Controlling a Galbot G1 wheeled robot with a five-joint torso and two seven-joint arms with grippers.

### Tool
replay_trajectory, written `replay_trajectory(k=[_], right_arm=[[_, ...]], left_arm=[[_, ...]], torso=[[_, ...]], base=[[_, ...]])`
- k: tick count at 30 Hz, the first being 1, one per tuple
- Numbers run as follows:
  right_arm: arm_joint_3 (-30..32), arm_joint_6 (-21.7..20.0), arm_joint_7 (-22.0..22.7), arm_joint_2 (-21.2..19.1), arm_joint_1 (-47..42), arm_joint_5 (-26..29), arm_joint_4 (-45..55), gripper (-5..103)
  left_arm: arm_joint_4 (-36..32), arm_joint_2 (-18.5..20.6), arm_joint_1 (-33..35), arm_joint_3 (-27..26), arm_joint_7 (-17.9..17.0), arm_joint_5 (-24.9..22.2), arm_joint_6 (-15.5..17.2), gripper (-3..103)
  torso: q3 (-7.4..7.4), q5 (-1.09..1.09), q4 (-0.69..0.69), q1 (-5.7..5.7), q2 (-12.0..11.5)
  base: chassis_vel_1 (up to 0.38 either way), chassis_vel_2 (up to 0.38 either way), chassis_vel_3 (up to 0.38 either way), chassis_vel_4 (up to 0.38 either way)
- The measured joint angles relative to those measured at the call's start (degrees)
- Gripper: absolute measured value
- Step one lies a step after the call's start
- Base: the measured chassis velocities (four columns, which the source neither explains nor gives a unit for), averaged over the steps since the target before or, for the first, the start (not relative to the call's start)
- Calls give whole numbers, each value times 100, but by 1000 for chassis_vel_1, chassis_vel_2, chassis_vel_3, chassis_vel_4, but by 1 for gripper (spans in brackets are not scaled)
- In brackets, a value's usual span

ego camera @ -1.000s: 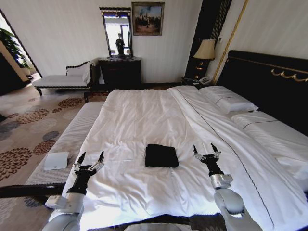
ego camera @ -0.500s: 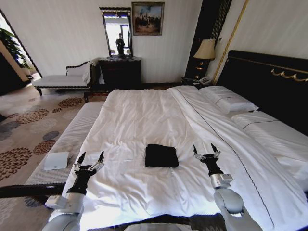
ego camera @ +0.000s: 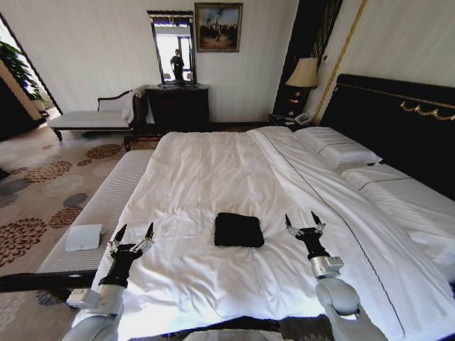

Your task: Fold the clothes on the bed.

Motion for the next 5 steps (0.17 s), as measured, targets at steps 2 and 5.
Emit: replay_trajectory(k=[2,5], right_arm=[[-1,0,1,0,1,1,-1,100],[-2,-1,2,0,2,2,-2,100]], left_arm=[[0,0,0,0,0,0,0,100],[0,0,0,0,0,0,0,100]], torso=[[0,0,0,0,0],[0,0,0,0,0]], base=[[0,0,0,0],[0,0,0,0]])
